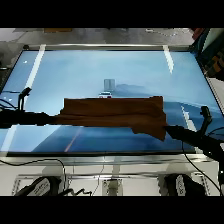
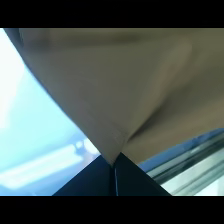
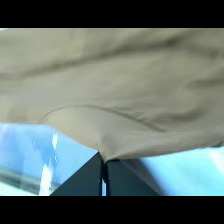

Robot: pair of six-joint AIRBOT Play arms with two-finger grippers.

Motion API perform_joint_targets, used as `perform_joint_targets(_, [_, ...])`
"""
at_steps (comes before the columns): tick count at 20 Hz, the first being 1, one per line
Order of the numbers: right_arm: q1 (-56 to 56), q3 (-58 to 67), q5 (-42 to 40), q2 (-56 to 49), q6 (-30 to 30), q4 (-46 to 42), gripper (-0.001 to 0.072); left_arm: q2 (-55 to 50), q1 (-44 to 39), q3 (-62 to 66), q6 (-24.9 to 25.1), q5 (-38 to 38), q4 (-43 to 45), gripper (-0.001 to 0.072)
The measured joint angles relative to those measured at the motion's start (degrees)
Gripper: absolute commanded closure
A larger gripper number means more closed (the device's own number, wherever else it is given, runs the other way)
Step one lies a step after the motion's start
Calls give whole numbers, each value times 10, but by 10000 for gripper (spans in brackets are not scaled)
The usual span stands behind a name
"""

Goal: Fold the clothes and pants, and hang the long-sleeved shirts on hangers.

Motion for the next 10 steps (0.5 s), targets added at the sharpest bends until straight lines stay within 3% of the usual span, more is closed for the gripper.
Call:
perform_joint_targets(5, [42, 0, -132, 9, 72, 17, 702, 34, -2, -56, -29, 105, -51, 696])
perform_joint_targets(10, [189, 10, -335, -131, 97, 38, 702, 3, -89, -77, -83, 264, -75, 695])
